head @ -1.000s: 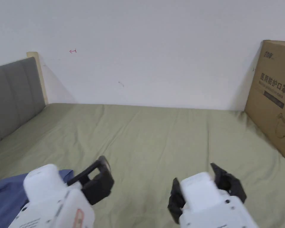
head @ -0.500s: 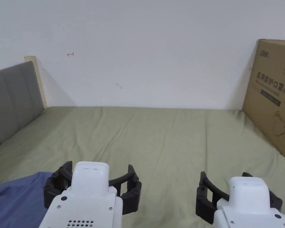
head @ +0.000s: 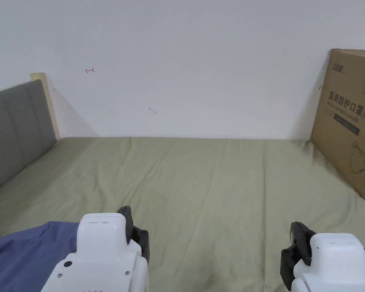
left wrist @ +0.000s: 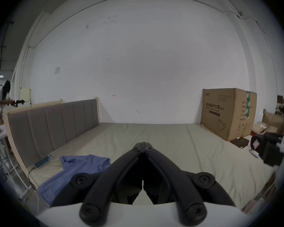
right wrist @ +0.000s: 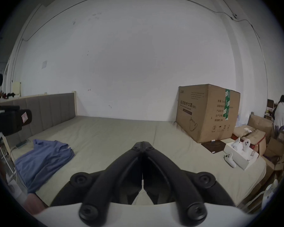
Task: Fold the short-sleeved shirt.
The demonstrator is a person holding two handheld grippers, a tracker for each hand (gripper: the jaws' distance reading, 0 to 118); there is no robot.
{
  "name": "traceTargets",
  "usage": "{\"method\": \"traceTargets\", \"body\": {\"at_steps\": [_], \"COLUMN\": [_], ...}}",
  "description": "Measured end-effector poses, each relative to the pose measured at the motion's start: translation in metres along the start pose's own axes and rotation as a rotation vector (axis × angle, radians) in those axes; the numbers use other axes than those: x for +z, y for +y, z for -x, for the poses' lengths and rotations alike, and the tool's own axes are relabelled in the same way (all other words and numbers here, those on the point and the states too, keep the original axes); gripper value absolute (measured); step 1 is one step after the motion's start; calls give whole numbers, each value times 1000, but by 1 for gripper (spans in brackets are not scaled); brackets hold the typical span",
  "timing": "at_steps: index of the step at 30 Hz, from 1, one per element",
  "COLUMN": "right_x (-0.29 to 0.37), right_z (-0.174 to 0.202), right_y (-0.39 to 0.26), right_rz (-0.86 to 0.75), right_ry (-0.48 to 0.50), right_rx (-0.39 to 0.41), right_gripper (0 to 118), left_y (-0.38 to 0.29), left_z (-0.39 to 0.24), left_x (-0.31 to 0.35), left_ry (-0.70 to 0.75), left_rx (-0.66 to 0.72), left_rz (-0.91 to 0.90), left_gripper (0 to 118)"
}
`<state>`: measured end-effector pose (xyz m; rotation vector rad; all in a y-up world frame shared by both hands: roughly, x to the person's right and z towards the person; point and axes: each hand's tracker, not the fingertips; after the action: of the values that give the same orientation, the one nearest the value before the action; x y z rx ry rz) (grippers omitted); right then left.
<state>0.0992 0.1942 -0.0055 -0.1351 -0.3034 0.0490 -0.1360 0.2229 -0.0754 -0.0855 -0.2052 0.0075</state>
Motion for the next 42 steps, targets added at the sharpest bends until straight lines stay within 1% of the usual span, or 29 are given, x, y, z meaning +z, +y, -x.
{"method": "traceTargets", "body": {"at_steps": [2,4,5,7,9,11,12,15,19,21,25,27,30,35,39,40,42], "right_x": [-1,-2,-2,-3,-5,-6,-8,-12,-18,-21,-24,-24,-24,-30,-40,-42,-47], "right_z": [2,1,2,6,7,9,11,25,56,77,120,138,156,165,164,163,161], "right_y": [0,1,1,3,4,7,9,17,27,30,28,26,23,18,11,10,6], "right_rz": [-3,3,-2,-6,-6,-1,1,-15,-34,-37,-7,7,14,51,95,107,124], "right_ry": [-12,18,15,6,17,49,67,112,260,342,507,567,602,633,626,620,614], "right_rx": [7,-23,-23,9,11,-29,-34,-1,-6,9,-11,3,39,36,40,44,41], "right_gripper": [0,0,0,0,0,0,0,0,0,0,0,0,0,0,0,0,0], "left_y": [0,0,0,3,4,8,9,14,19,20,21,22,21,12,-7,-16,-37], "left_z": [1,-2,-2,-1,-1,3,6,24,62,82,117,130,142,153,166,174,191], "left_x": [-4,-6,-6,-7,-7,-8,-7,1,16,28,52,61,67,53,14,-2,-35], "left_ry": [5,10,1,-2,-1,5,18,54,194,264,400,454,502,515,471,463,401], "left_rx": [3,-21,-26,-14,-5,-21,-26,-11,30,39,46,51,50,60,93,118,203], "left_rz": [18,25,25,24,22,30,27,12,10,9,8,12,23,81,215,251,351], "left_gripper": [0,0,0,0,0,0,0,0,0,0,0,0,0,0,0,0,0]}}
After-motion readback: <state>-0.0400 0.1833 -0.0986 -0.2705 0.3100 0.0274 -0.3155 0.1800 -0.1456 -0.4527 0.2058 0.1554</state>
